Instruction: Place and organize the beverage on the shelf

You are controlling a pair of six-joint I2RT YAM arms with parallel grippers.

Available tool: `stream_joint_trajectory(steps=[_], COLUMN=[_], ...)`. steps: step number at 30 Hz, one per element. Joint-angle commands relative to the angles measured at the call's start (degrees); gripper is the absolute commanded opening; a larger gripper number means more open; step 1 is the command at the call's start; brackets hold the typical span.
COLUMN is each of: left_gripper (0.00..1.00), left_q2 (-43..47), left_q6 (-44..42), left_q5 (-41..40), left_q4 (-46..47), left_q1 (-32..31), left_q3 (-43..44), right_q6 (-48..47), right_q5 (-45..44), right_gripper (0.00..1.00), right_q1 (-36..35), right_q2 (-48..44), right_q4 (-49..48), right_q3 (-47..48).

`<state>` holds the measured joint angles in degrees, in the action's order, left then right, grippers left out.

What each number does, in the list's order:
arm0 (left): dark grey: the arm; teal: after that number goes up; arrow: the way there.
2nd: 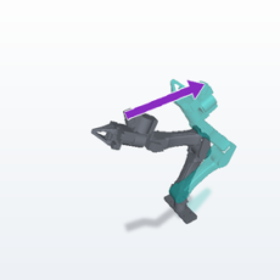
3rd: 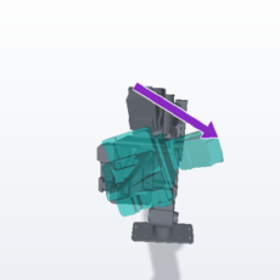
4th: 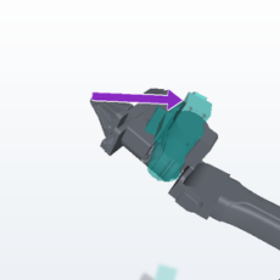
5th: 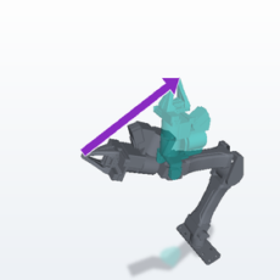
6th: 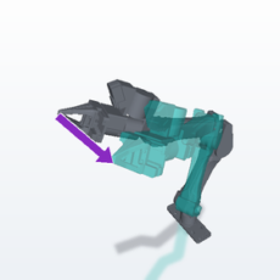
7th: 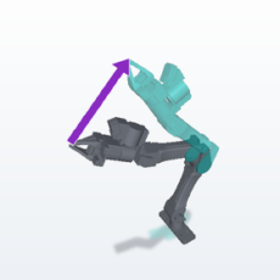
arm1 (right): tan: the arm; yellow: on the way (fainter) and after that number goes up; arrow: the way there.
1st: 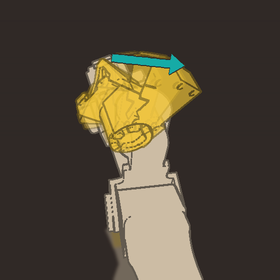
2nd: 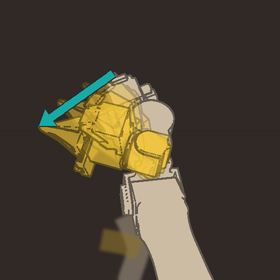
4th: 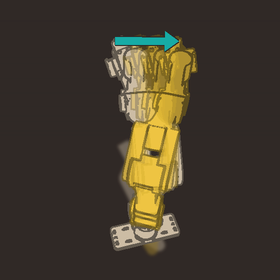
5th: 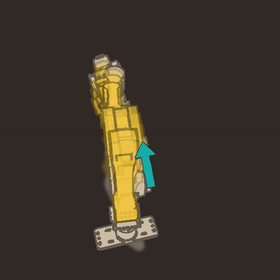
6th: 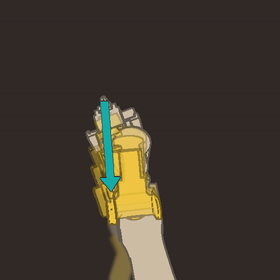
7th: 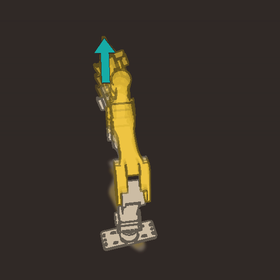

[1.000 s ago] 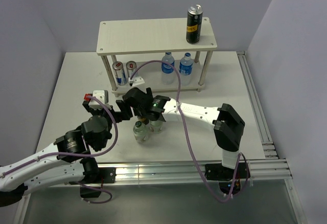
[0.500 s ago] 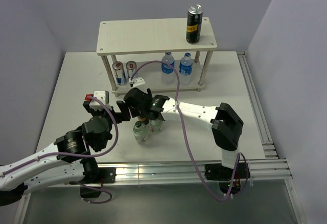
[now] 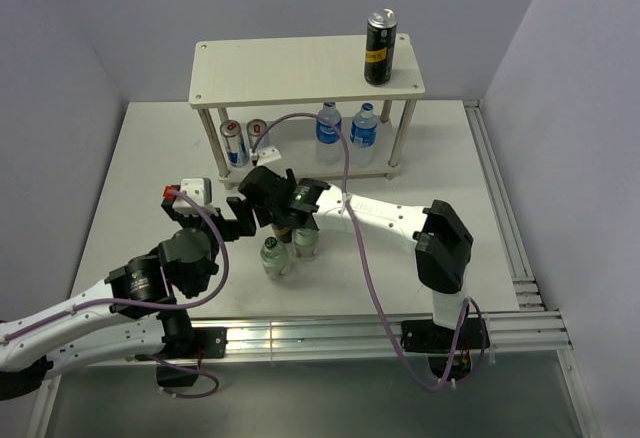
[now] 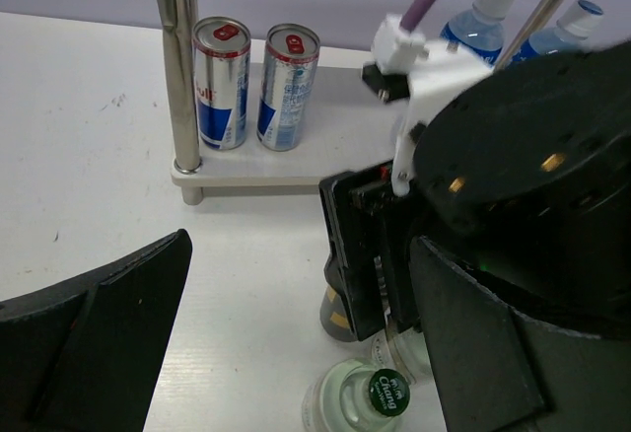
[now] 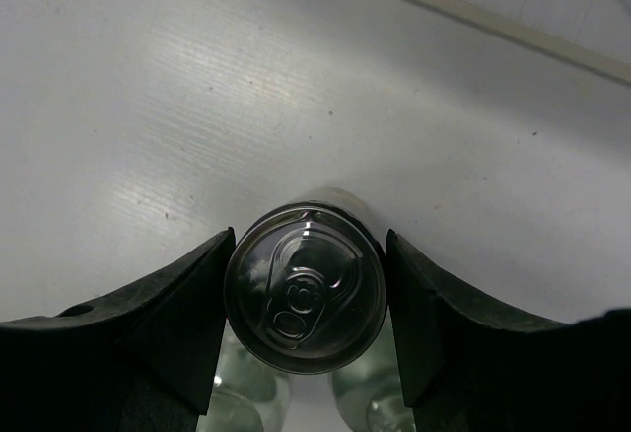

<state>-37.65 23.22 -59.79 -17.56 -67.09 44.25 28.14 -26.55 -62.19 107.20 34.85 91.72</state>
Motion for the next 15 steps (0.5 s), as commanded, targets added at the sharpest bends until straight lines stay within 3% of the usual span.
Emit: stream_joint_trajectory(steps=[1, 15], left_gripper=[0.99, 0.99], left_q2=[-0.06, 0.47], left_q6=[0.24, 0.33], left_q5=[0.82, 0.55], left_q4=[3.94, 3.94], left_q1=[-0.59, -0.59], left_q3=[0.4, 0.4], right_q6=[-2.56, -10.55], right_q5=[-3.69, 0.35], right_gripper=[0.0, 0.0], right_q1=[0.49, 12.97], right_q2=[-3.04, -1.91], right_q4=[1.97, 19.71], right_q3=[9.34, 49.41])
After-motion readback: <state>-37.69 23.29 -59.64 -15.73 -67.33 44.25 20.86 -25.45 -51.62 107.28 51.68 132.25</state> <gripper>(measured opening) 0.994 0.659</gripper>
